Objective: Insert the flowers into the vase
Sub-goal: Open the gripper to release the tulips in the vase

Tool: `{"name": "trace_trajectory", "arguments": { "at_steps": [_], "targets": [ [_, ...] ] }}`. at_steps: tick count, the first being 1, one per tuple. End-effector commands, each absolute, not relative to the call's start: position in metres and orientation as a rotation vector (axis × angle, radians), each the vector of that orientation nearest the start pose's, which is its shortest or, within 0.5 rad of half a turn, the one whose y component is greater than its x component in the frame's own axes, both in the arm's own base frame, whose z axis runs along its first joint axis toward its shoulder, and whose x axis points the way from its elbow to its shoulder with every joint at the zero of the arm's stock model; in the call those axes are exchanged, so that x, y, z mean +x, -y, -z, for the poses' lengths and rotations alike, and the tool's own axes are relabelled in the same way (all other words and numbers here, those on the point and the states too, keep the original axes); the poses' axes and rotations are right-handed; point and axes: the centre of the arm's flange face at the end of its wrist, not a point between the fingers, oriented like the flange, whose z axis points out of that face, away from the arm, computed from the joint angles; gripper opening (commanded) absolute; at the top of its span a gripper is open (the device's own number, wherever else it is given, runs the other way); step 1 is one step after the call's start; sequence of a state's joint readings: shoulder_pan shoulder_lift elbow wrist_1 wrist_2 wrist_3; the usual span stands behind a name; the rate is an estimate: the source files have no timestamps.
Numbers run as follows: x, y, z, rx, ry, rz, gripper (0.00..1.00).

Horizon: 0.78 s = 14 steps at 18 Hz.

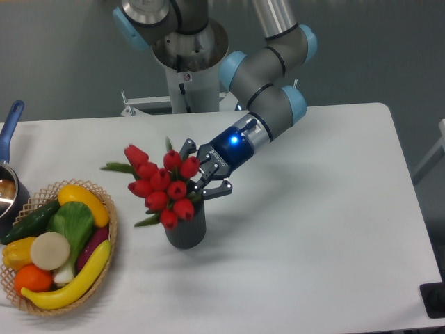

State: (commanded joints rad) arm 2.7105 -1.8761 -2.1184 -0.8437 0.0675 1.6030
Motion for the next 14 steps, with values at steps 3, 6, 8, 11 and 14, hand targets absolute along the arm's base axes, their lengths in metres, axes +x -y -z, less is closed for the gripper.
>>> {"name": "trace_trajectory", "arguments": {
  "at_steps": [3,6,8,11,14],
  "targets": [
    [-0.341,-0.412,-0.253,-1.627,-0.292,0.398,0.77],
    [-0.346,-0.408,-0.254,-1.627,-0.293,0.378,1.0],
    [-0.346,-0.406,-0.256,-1.636,-0.299,0.369,1.0],
    [-0.353,-0.394,-0.267,-1.751,-0.337,0.308,1.0],
    [-0.372,-0.379,-0.277,-1.809,-0.334,0.244,1.0]
  ]
}}
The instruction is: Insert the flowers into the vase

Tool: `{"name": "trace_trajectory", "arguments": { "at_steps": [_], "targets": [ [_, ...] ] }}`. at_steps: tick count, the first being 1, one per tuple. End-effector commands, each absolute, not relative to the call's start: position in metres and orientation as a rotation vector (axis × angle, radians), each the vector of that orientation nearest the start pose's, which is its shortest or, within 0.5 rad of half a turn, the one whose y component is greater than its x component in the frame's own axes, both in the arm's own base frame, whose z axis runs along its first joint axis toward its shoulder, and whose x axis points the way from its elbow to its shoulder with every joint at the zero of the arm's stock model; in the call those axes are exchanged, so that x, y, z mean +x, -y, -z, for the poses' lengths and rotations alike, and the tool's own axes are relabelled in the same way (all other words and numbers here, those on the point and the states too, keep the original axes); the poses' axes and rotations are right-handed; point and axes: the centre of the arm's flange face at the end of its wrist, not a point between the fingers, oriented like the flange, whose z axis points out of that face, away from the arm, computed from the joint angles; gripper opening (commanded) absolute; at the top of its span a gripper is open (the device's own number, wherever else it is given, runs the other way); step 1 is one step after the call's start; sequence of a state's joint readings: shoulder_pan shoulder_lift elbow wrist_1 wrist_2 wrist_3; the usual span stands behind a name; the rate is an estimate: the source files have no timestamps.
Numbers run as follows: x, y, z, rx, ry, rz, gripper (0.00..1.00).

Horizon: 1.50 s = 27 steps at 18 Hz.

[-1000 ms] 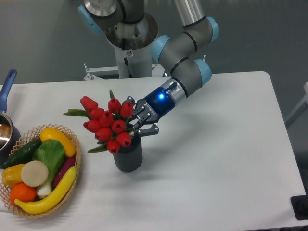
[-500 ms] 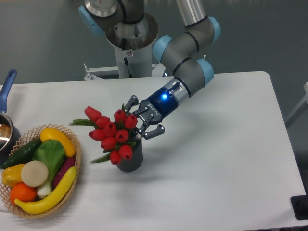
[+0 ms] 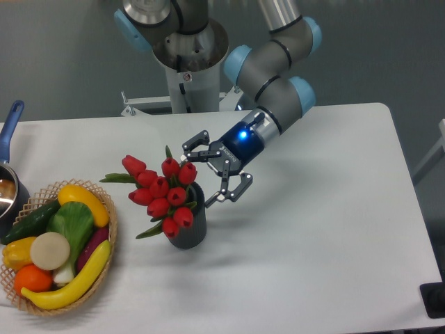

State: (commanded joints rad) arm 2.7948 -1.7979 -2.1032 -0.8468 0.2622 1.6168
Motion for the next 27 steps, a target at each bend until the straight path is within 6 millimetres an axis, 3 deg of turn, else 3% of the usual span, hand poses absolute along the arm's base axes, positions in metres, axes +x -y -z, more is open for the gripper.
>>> {"name": "trace_trajectory", "arguments": {
  "at_steps": [6,7,10,14,19,27],
  "targets": [
    [-0.431,-0.332,-0.319,-1.901,-0.306,0.053,1.0],
    [-0.437,-0.329,-0.324,-1.946,-0.311,0.03,1.0],
    [-0.467,-0.309,-0.364,-2.177,-0.245,-0.087,1.0],
    [-0.497,-0.285,-0.391,-2.297,-0.219,-0.225,1.0],
    [-0.512,-0.271,-0.422,-2.364,-0.241,-0.347,1.0],
    [-0.519,-0.255,-0.437,-2.57,-0.373,-0.365,1.0]
  ]
}}
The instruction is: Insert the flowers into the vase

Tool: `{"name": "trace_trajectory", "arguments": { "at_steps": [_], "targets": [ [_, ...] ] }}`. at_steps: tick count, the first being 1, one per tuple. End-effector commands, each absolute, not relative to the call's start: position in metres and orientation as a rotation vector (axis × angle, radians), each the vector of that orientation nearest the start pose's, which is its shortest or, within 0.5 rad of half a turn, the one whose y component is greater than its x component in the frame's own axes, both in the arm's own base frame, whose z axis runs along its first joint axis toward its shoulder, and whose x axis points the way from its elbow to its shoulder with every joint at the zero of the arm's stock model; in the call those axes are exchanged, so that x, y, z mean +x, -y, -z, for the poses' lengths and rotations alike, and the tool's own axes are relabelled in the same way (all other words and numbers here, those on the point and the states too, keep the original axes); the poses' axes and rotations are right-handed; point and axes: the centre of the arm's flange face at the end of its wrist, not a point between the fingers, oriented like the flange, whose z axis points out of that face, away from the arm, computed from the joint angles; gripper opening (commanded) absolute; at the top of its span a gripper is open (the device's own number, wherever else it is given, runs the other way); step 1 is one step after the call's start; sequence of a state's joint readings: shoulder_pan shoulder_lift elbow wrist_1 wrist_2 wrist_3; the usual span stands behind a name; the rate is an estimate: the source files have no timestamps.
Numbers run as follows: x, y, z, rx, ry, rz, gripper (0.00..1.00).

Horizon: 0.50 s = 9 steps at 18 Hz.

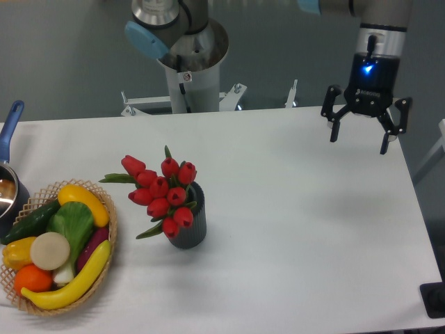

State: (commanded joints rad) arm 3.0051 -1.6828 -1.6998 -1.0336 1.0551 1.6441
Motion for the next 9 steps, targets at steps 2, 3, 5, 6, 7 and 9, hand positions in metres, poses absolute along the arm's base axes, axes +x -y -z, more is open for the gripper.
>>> {"name": "trace_trajectory", "arguments": {
  "at_steps": [2,3,5,6,7,9],
  "targets": [
    [-0.521,-0.25,-0.441,-2.609,-0.46,-0.365,1.0],
    [-0.523,-0.246,-0.445,-2.628,-0.493,-0.363,1.0],
    [-0.527,-0.24,-0.457,-2.678,-0.551,-0.347,1.0],
    [-0.53,-0.235,-0.466,-2.713,-0.599,-0.347,1.0],
    [-0.532,-0.231,-0.475,-2.749,-0.666,-0.348,1.0],
    [-0.537,-0.225,-0.488,-2.796,-0.767,-0.315,1.0]
  ]
}}
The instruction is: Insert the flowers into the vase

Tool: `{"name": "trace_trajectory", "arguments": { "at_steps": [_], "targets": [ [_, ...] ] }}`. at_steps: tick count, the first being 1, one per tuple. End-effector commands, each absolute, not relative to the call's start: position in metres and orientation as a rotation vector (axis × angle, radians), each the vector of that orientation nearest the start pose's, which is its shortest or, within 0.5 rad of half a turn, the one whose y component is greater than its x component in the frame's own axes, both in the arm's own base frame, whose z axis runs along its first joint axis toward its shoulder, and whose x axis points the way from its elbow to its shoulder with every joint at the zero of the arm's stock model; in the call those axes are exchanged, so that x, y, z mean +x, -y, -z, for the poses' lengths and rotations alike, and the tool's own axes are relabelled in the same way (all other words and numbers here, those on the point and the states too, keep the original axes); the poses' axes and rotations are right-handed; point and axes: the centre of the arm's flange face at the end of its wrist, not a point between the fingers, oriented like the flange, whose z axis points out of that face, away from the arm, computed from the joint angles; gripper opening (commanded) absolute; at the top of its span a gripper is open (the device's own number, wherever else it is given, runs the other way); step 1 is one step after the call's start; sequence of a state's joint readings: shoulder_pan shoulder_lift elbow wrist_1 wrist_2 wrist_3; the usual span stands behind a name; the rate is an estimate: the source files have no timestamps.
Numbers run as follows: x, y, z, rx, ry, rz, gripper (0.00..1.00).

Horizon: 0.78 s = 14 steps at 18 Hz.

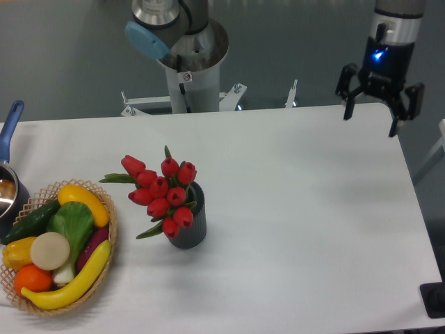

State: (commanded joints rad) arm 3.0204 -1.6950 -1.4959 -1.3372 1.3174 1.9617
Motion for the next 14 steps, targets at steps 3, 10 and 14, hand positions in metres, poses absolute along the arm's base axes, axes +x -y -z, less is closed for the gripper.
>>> {"name": "trace_trajectory", "arguments": {
  "at_steps": [3,10,14],
  "targets": [
    [-0.537,-0.223,-0.499,-2.81,-0.779,-0.297,1.0],
    [-0.535,-0.227,-0.509,-2.858,-0.813,-0.316,1.0],
    [-0.534,-0.228,-0.507,-2.851,-0.813,-0.31,1.0]
  ]
}}
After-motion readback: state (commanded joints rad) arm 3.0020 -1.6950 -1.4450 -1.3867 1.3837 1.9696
